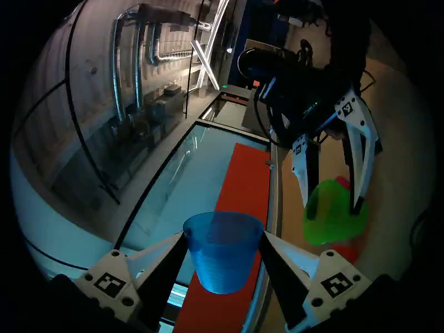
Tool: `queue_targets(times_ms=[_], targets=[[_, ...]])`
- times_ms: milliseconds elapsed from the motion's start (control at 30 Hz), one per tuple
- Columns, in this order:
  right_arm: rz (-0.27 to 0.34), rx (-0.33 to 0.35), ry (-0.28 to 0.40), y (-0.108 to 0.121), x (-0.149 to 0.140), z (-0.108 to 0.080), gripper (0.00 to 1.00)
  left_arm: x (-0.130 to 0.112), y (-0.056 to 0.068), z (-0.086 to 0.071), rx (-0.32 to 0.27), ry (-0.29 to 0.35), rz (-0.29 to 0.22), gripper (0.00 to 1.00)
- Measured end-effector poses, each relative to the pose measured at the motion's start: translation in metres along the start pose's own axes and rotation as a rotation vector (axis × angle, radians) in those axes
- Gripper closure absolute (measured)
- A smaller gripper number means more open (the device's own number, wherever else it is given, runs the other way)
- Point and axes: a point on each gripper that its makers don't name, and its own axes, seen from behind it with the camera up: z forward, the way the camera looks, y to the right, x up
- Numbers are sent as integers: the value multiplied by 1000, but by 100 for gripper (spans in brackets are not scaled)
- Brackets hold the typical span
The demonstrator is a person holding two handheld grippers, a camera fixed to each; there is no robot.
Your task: Pour water
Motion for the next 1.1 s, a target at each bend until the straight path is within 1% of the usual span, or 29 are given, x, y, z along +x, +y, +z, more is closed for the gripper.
queue_targets(times_ms=[267,467,567,767,900,1100], targets=[[-1,-5,2,1,2,-1,9,-7,-1,0,-3,-9,-127,14],[0,-7,4,1,4,-2,9,-10,-3,-1,-2,-12,-243,14],[-1,-9,6,1,4,-2,9,-9,-3,-4,-3,-5,-318,14],[0,-15,8,2,5,-3,9,-10,-9,-7,1,6,-487,14],[3,-19,12,2,5,-4,9,-10,-10,-9,1,16,-598,14],[5,-22,17,1,8,-5,9,-13,-8,-12,-3,14,-723,14]])
